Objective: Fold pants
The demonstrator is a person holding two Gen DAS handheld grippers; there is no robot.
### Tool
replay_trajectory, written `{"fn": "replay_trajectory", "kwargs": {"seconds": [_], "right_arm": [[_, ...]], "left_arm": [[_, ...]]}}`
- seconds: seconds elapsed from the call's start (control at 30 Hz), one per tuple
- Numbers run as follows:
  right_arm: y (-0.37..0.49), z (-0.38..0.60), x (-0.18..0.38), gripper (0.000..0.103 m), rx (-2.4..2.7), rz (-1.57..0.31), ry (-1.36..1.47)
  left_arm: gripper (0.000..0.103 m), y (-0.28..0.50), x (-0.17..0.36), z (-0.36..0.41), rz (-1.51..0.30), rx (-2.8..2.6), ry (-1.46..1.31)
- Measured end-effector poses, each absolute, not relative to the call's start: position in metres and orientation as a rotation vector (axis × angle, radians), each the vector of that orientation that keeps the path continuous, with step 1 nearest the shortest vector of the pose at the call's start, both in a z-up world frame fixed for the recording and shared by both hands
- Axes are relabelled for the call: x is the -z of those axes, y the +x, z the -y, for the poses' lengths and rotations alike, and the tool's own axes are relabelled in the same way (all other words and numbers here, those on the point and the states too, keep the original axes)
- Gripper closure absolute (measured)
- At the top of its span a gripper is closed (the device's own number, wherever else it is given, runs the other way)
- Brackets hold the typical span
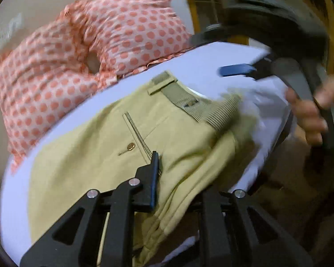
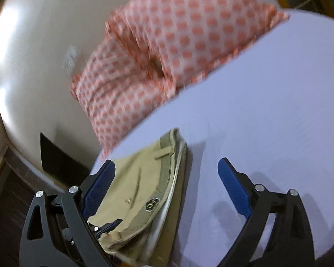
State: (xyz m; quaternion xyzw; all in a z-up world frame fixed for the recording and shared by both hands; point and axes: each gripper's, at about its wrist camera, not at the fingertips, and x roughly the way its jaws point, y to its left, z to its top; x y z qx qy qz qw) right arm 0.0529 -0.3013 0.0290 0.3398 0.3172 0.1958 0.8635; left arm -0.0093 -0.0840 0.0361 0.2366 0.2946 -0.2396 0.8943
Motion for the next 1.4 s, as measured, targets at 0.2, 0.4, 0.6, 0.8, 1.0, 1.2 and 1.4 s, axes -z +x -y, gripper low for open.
{"fn": "replay_trajectory", "kwargs": {"seconds": [0.2,0.4,0.6,0.8,1.0,1.2,1.4], "right_arm": [[0.084,0.273,-0.008,0.031,-0.438,-0.866,0.603],[0.104,0.246,-0.003,0.046,-0.546,-0.892,0.546],[0.117,0.247,-0.001,0.064,-0.567,-0.905,0.582],[0.131,0.262,0.009,0.091,-0.660,-0.939,0.756],[0.176,0.256,-0.034,0.092,-0.641,-0.895,0.696],[0.230,0.258,-0.028,0.085,-0.471,-0.915,0.625],[0.203,0.273,-0.049,0.036,-0.360,-0.836,0.525]], "left_arm": [[0.058,-0.010,-0.079,0.009,-0.705,0.661,0.087],[0.041,0.063,-0.073,-0.125,-0.802,0.276,-0.160],[0.036,0.116,-0.037,-0.150,-0.965,0.360,-0.330],[0.086,0.161,-0.030,-0.138,-1.042,0.428,-0.415],[0.096,0.202,-0.069,-0.119,-0.937,0.390,-0.317],[0.087,0.254,-0.048,-0.109,-0.953,0.212,-0.202],[0.072,0.203,-0.071,-0.126,-0.841,0.181,-0.145]]}}
